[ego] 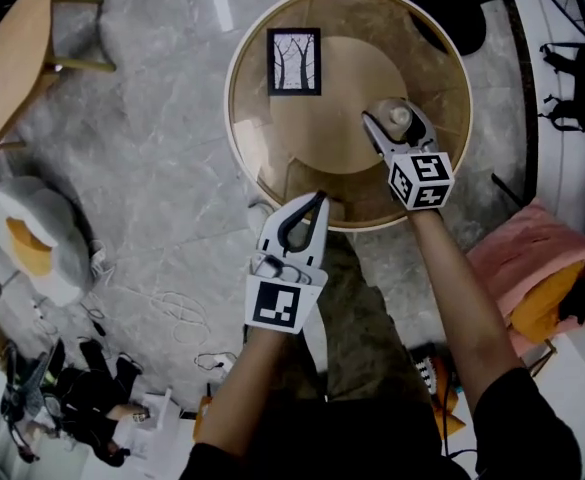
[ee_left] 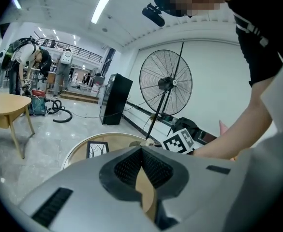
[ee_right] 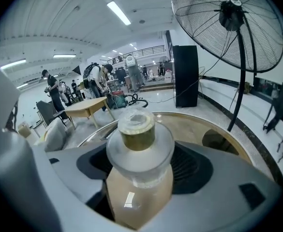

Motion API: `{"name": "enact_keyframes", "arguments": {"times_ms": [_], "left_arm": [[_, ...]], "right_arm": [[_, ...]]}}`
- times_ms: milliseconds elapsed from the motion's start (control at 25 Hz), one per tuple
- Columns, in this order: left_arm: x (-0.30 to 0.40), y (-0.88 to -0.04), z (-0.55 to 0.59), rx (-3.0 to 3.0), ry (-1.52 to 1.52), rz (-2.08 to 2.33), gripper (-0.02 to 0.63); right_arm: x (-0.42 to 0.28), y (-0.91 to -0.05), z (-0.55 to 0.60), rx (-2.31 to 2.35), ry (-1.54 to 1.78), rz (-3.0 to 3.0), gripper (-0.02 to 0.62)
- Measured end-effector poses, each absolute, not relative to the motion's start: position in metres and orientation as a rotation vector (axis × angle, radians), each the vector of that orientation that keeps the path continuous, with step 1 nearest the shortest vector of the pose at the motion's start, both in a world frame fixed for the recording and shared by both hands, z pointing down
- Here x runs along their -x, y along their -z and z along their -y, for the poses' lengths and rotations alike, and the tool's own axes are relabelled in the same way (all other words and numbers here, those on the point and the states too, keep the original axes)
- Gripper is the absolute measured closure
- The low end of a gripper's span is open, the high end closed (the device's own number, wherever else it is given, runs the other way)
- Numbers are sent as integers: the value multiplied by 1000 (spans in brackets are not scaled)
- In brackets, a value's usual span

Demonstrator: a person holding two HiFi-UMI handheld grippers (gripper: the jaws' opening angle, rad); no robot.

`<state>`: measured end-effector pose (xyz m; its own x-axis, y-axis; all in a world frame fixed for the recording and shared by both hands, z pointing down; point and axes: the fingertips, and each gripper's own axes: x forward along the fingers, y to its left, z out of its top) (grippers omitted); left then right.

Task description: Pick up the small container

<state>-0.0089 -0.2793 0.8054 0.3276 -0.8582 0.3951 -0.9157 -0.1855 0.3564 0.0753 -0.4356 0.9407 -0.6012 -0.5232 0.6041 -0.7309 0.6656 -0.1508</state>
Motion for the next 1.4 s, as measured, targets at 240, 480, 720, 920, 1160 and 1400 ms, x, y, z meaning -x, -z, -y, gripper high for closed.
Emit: {"name": "enact_keyframes", "arguments": {"times_ms": [240,480,720,920,1160,1400], "left_arm": [[28,-738,299,-2098,-93,1597,600],[45,-659,298,-2177,-66,1621,600],[64,-560,305,-2206,-73,1693,600],[66,-476,316,-2250,-28,1682,600],[69,-409,309,-2266,11,1703,600],[78,-381,283,-2279,-6,1715,600]], "right_arm": [[-81,-849,429,-987,-501,2396,242],[-85,-734,408,-1022,-472,2447,242],[-95,-613,396,-1086,-411,2458,242],[-94,-522,392,-1101,-431,2480,242],[-93,-454,363,-1053,-431,2522,242],[-89,-406,326,-1027,-396,2556,242]]}}
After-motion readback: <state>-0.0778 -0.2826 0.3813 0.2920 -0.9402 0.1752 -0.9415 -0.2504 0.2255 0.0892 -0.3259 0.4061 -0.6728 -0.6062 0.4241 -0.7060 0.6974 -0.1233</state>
